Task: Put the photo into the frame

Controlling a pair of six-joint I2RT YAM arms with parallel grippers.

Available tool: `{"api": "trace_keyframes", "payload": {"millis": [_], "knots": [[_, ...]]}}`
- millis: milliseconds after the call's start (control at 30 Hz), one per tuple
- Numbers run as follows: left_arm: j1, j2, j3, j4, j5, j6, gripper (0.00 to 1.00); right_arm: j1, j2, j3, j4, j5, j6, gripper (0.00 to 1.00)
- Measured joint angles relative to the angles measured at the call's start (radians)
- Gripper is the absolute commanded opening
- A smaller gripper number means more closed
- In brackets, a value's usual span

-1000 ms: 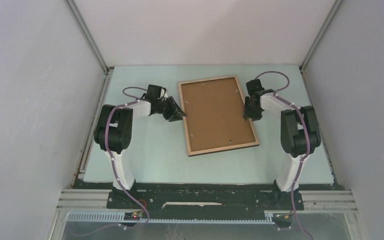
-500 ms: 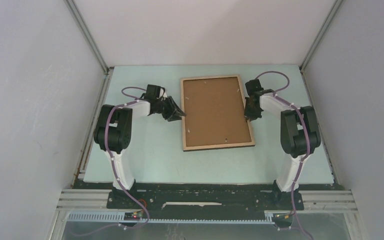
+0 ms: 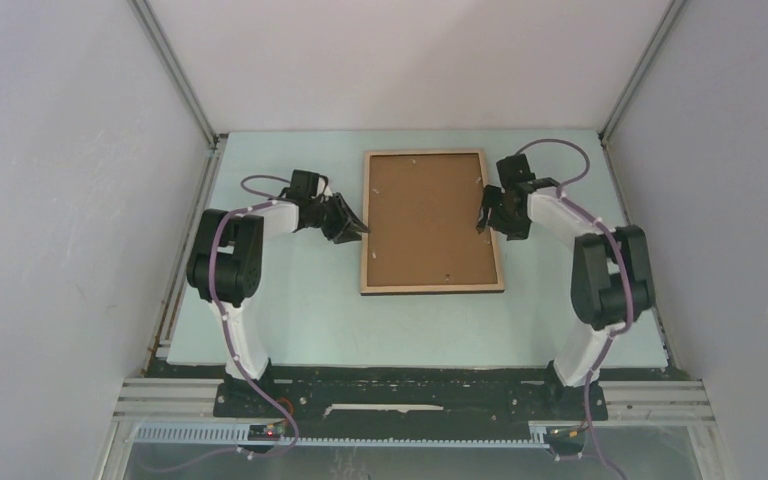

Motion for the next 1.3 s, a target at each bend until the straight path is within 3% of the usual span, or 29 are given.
{"api": "trace_keyframes", "payload": {"millis": [100,300,433,533,767,1033,1300], "knots": [[0.0,0.0,-0.005,-0.002,-0.002,0.002,0.43,0.011,-0.126,-0.084,0.016,-0.004,0.012,0.83],[-0.007,0.0,-0.005,-0.004,-0.003,0.012,0.51,0.076,-0.525,-0.418,0.067,-0.034,0.103,0.94],[-0.026,0.0,-0.005,-0.017,-0.027,0.039,0.51,0.098,-0.763,-0.663,0.123,-0.085,0.224,0.91],[-0.048,0.0,-0.004,-0.058,-0.065,0.079,0.48,0.101,-0.852,-0.783,0.14,-0.117,0.323,0.9],[-0.107,-0.031,-0.005,-0.123,-0.152,0.131,0.41,0.09,-0.81,-0.832,0.217,-0.155,0.481,0.88],[-0.189,-0.038,-0.016,-0.119,-0.146,0.1,0.39,-0.003,-0.649,-0.819,0.36,-0.152,0.529,0.85],[-0.306,-0.152,-0.23,0.031,-0.111,-0.066,0.4,-0.04,-0.512,-0.724,0.406,-0.085,0.449,0.76]]}}
